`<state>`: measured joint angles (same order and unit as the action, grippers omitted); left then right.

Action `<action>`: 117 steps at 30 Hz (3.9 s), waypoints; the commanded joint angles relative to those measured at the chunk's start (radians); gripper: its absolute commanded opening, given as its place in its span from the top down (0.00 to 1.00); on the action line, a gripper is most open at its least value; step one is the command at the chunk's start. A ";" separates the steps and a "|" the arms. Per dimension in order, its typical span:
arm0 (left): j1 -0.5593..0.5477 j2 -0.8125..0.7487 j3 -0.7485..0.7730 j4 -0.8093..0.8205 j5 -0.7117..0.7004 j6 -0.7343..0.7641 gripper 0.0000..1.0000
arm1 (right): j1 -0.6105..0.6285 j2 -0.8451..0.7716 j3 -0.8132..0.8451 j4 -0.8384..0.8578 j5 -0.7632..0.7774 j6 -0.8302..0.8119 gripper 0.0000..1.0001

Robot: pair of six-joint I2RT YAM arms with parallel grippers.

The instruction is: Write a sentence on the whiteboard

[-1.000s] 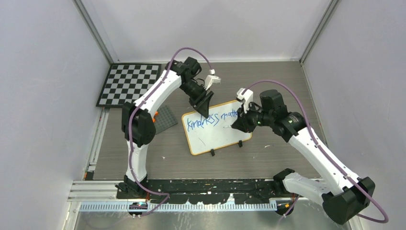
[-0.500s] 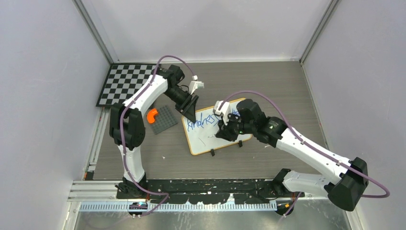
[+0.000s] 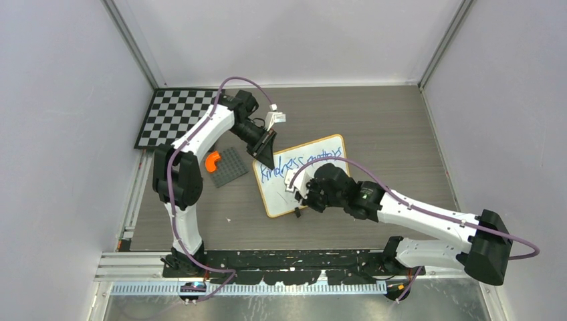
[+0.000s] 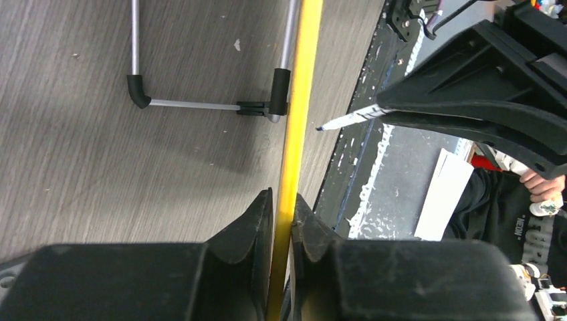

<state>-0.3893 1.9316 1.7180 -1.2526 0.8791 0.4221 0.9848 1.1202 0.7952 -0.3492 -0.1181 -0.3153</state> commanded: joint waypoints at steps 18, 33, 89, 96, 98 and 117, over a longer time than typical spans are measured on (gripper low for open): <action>0.005 0.001 0.020 0.012 0.040 0.005 1.00 | 0.061 -0.069 -0.086 0.228 0.186 -0.159 1.00; 0.005 0.009 0.023 0.003 0.044 0.020 1.00 | 0.072 -0.032 -0.079 0.187 0.167 -0.181 1.00; 0.005 0.031 0.071 -0.024 0.036 0.026 1.00 | 0.057 -0.066 -0.097 0.101 0.251 -0.176 1.00; 0.006 0.032 0.070 -0.024 0.036 0.028 1.00 | 0.058 0.005 -0.069 0.037 0.198 -0.184 1.00; 0.005 0.030 0.066 -0.023 0.032 0.029 1.00 | 0.057 0.006 -0.065 0.042 0.198 -0.183 1.00; 0.004 0.029 0.069 -0.024 0.037 0.026 1.00 | 0.055 -0.035 -0.039 0.221 0.302 -0.136 1.00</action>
<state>-0.3904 1.9594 1.7535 -1.2758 0.9264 0.4751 1.0424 1.0786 0.7193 -0.2123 0.1303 -0.4599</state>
